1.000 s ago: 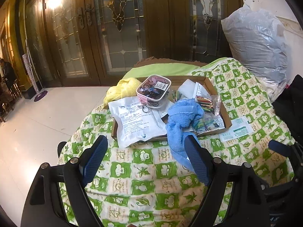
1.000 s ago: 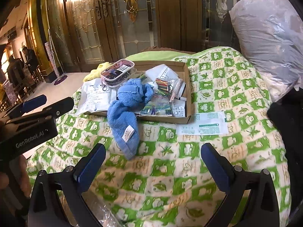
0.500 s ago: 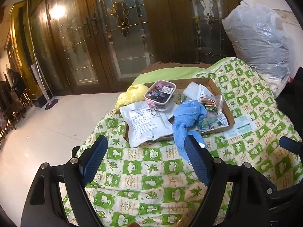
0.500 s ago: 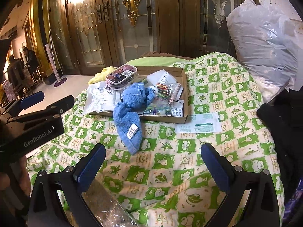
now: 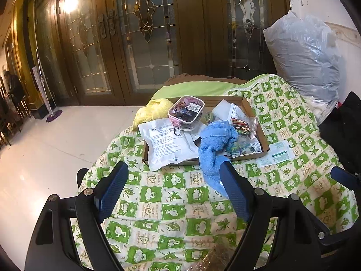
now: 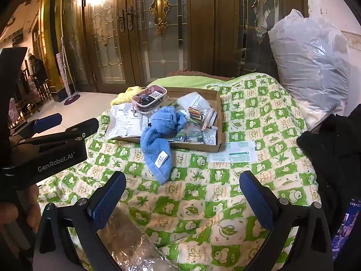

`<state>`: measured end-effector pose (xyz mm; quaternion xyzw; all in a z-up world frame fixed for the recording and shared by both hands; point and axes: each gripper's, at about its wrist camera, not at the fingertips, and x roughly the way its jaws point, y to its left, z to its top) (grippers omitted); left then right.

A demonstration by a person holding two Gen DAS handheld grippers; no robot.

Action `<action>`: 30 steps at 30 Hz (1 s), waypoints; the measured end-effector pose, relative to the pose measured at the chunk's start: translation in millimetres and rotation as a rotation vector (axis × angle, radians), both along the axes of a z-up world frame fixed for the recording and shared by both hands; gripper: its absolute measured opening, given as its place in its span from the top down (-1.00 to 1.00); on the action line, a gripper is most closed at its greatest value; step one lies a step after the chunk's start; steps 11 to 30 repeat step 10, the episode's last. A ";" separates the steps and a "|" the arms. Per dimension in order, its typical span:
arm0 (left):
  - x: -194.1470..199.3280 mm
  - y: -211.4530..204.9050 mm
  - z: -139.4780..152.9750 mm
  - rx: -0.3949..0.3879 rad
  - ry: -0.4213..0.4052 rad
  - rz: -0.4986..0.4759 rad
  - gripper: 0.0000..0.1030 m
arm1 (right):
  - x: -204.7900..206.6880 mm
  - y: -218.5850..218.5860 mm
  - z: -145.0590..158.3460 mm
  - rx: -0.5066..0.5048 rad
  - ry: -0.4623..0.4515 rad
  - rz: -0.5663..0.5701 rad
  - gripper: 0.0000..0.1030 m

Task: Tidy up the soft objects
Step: 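Lift both tools up and away from the filled tray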

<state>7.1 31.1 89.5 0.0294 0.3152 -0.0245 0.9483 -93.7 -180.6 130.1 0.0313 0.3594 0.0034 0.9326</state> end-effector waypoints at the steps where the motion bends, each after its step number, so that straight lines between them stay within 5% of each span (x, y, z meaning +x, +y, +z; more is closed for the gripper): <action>1: -0.5 0.9 0.4 -0.006 0.000 0.000 -0.62 | -0.9 -0.2 0.8 0.000 0.000 -0.001 -0.99; 7: -1.4 2.6 -3.2 -0.016 -0.001 -0.008 -0.62 | -0.5 -2.0 -0.5 0.031 0.031 -0.005 -0.99; 10: 5.0 -0.5 -16.4 0.006 0.053 -0.022 -0.62 | 4.5 -3.7 -18.9 0.107 0.140 -0.006 -0.99; 30: 5.0 -0.5 -16.4 0.006 0.053 -0.022 -0.62 | 4.5 -3.7 -18.9 0.107 0.140 -0.006 -0.99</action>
